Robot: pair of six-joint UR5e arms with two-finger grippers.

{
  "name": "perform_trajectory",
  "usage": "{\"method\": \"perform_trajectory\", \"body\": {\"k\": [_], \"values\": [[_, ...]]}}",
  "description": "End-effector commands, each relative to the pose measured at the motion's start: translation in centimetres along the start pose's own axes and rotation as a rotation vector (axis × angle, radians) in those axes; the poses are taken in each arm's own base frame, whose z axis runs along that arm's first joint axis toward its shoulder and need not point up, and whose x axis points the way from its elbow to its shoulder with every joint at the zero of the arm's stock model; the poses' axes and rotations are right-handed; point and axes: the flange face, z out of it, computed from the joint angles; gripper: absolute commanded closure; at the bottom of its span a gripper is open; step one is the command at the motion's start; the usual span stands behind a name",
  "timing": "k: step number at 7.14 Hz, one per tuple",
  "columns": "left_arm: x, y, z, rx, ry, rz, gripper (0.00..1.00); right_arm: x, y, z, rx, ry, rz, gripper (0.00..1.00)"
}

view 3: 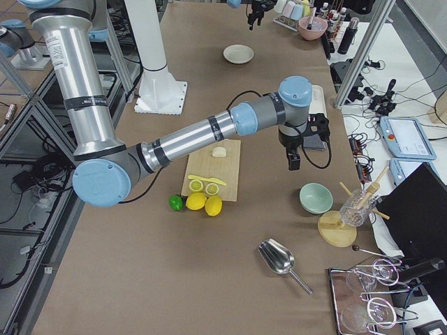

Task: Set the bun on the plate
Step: 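Lower the left gripper onto the rim of the white plate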

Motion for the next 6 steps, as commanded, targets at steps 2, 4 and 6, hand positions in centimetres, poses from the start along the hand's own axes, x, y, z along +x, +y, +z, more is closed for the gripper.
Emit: {"method": "perform_trajectory", "body": {"k": [2, 4, 6], "values": [[2.4, -0.5, 2.5, -0.029, 0.024, 0.043, 0.07, -1.1, 0.0, 0.8, -0.012, -0.003, 0.019, 0.0], [5.1, -2.3, 4.7, -0.054, 0.05, 0.054, 0.06, -0.8, 0.3, 1.1, -0.018, -0.002, 0.024, 0.0], [6.2, -4.5, 6.8, -0.076, 0.06, 0.08, 0.05, -0.9, 0.3, 1.0, -0.017, -0.003, 0.023, 0.0]]}}
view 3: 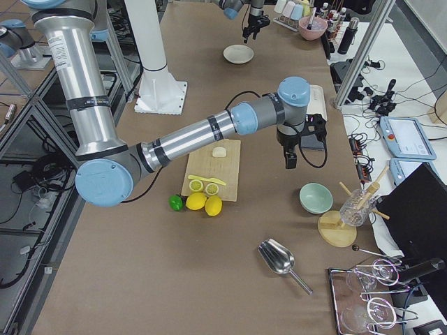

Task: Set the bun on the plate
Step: 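Lower the left gripper onto the rim of the white plate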

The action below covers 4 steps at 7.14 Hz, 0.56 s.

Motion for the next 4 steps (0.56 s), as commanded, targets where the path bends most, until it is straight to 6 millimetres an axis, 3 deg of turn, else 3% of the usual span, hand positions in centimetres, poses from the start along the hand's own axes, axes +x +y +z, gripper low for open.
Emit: {"method": "perform_trajectory", "body": {"k": [1, 4], "values": [[-0.13, -0.91, 1.56, -0.022, 0.003, 0.0, 0.12, -0.17, 0.03, -0.18, 0.004, 0.002, -0.001, 0.0], [-0.34, -1.01, 2.31, -0.035, -0.008, -0.004, 0.14, -0.14, 0.15, 0.04, 0.0, 0.003, -0.001, 0.0]]}}
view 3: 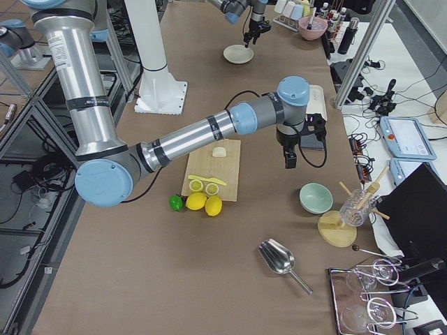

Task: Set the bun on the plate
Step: 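Lower the left gripper onto the rim of the white plate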

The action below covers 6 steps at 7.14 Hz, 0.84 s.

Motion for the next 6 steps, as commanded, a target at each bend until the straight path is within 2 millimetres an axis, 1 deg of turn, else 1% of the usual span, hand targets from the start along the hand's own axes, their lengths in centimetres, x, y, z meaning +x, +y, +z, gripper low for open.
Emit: {"method": "perform_trajectory", "body": {"k": [1, 2, 3, 4, 5, 6], "values": [[0.1, -0.8, 0.6, -0.008, -0.013, 0.0, 0.14, -0.3, -0.1, 0.2, -0.004, 0.0, -0.005, 0.0], [-0.1, -1.2, 1.1, -0.014, -0.029, 0.001, 0.14, -0.5, -0.1, 0.3, -0.005, 0.0, -0.008, 0.0], [-0.2, -1.3, 1.3, -0.016, -0.023, -0.006, 0.16, -1.0, -0.5, 0.2, -0.001, -0.003, -0.021, 0.0], [-0.2, -1.3, 1.3, -0.017, -0.022, -0.005, 0.28, -1.2, -0.5, 0.0, 0.003, -0.005, -0.024, 0.0], [-0.1, -1.3, 1.3, -0.016, -0.022, -0.007, 0.5, -1.2, -0.5, 0.0, 0.003, -0.004, -0.023, 0.0], [-0.1, -1.3, 1.3, -0.016, -0.022, -0.009, 0.83, -1.4, -0.6, 0.0, 0.003, -0.006, -0.026, 0.0]]}}
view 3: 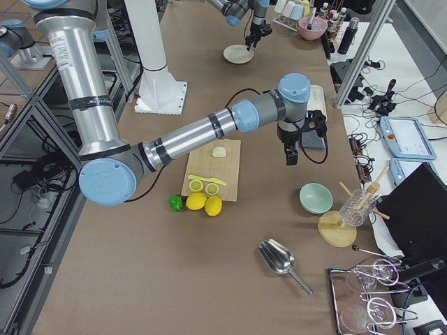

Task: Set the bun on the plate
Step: 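Drag the white plate with the left gripper toward the table center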

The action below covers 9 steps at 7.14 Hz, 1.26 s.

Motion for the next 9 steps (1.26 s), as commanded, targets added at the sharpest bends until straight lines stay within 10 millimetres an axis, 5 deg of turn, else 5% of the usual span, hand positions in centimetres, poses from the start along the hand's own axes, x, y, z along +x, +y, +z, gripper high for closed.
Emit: {"method": "perform_trajectory", "body": {"k": [1, 4, 6, 9], "values": [[-0.1, 0.0, 0.1, -0.001, -0.006, -0.003, 1.0, -0.4, -0.1, 0.1, -0.002, -0.001, -0.006, 0.0], [-0.3, -0.2, -0.6, 0.011, -0.011, -0.003, 1.0, -1.1, -0.6, -0.1, 0.004, -0.005, -0.019, 0.0], [-0.7, -2.8, -5.7, 0.098, -0.009, -0.007, 1.0, -1.3, -0.7, -0.1, 0.006, -0.005, -0.021, 0.0], [4.6, -10.8, -11.8, 0.203, 0.072, -0.124, 1.0, -1.2, -0.7, 0.3, -0.002, -0.005, -0.018, 0.0]]}}
